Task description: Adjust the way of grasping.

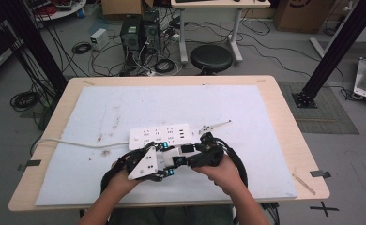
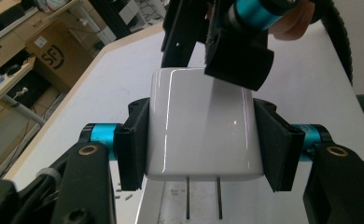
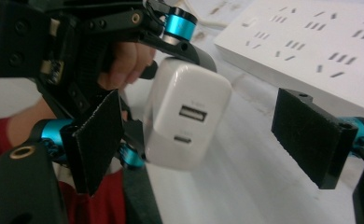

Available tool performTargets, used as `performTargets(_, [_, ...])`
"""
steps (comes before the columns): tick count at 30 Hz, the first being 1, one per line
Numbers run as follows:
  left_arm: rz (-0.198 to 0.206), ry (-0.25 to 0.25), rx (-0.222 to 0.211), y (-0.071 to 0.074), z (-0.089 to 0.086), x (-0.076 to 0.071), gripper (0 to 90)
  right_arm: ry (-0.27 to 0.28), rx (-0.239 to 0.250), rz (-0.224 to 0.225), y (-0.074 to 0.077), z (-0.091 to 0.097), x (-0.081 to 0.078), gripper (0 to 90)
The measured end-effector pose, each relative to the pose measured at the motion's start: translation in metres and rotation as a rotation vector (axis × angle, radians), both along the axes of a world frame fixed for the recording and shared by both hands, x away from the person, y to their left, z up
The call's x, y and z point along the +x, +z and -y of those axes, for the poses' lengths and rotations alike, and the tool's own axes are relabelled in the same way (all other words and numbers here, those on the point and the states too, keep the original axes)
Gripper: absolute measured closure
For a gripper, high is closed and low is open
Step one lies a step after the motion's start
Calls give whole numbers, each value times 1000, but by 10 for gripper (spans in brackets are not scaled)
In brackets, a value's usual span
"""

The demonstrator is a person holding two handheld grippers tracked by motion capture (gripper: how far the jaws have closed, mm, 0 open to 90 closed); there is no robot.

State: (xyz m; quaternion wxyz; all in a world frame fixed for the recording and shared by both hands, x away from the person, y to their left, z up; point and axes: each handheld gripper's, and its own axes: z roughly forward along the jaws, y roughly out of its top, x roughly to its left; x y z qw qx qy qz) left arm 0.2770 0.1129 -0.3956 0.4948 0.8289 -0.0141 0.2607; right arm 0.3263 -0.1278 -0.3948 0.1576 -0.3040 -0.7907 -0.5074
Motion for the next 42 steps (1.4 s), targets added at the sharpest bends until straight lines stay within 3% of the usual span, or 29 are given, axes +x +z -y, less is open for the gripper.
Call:
performTargets(6, [7,-5,-32,5,4,-3,425,25,73,-24,0,-1,2,290])
performTargets(13, [12,-3,-47,6,5,-2,425,39,118,-40,-1,-2,3,426])
performTargets(19, [18,-1,-42,5,7,-3,425,53,121,-61,-4,-4,3,540])
performTargets(24, [28,4,-28,4,7,-3,425,50,121,-69,-6,-5,4,556])
performTargets(27, [38,2,-18,3,7,-3,424,55,112,-95,-7,-5,6,576])
performTargets(31, [10,9,-16,1,9,-1,414,63,108,-99,-7,-4,6,610])
performTargets(33, [-23,37,-28,2,9,1,390,58,105,-98,-5,-4,6,626])
performTargets(34, [-47,57,-43,2,8,2,301,48,109,-82,-3,-3,5,631])
performTargets(37, [-114,103,-66,5,1,7,262,17,107,-65,0,1,5,632])
performTargets(39, [-138,136,-68,6,-5,8,242,-28,83,-16,5,9,7,633])
performTargets(40, [-172,161,-65,9,-13,11,242,-48,69,3,8,11,6,632])
performTargets(41, [-172,161,-65,9,-13,11,242,-48,69,3,8,11,6,632])
performTargets(42, [-190,172,-70,10,-18,12,238,-61,46,47,13,14,6,633])
